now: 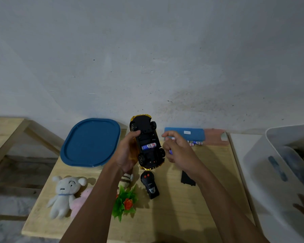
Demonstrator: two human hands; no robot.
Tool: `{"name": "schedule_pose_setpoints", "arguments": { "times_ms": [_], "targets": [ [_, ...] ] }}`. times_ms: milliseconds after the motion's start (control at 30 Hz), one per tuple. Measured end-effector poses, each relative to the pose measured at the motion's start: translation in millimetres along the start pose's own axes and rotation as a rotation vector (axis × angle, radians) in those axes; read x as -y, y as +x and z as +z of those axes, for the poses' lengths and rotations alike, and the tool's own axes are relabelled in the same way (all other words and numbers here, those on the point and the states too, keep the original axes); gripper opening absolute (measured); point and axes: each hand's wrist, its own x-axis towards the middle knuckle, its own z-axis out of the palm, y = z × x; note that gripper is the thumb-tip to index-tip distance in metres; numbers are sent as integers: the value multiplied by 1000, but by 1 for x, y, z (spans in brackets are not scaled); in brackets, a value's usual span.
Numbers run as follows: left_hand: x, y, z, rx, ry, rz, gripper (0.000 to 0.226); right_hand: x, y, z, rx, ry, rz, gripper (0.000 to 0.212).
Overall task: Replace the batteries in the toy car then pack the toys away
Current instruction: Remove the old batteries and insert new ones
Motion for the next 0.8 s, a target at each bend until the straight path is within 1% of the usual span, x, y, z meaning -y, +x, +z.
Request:
{"name": "schedule_pose_setpoints", "arguments": {
  "times_ms": [33, 100, 200, 267, 367, 467, 633, 800],
  "targets": [
    [0, 0, 0, -4, 5, 0, 47, -1, -2, 1, 6, -54, -3, 18],
    [1, 2, -1, -16, 24, 7, 40, -4, -4, 5, -32, -191, -28, 17],
    [3, 3, 1, -31, 46, 26, 33, -7, -4, 10, -82, -524, -57, 17],
    [4, 3, 1, -39, 56, 39, 33, -8, -5, 12, -105, -638, -75, 17],
    [5, 3, -1, -75, 71, 67, 45, -9, -6, 13, -150, -664, -82, 17],
    [6, 5, -2, -91, 106, 106, 56, -11, -4, 15, -174, -620, -71, 20],
    [11, 5, -1, -89, 130, 172, 51, -13, 0, 21, -190, -561, -24, 27],
    [13, 6, -1, -95, 151, 190, 47, -16, 1, 24, -187, -429, 22, 25]
  ]
}}
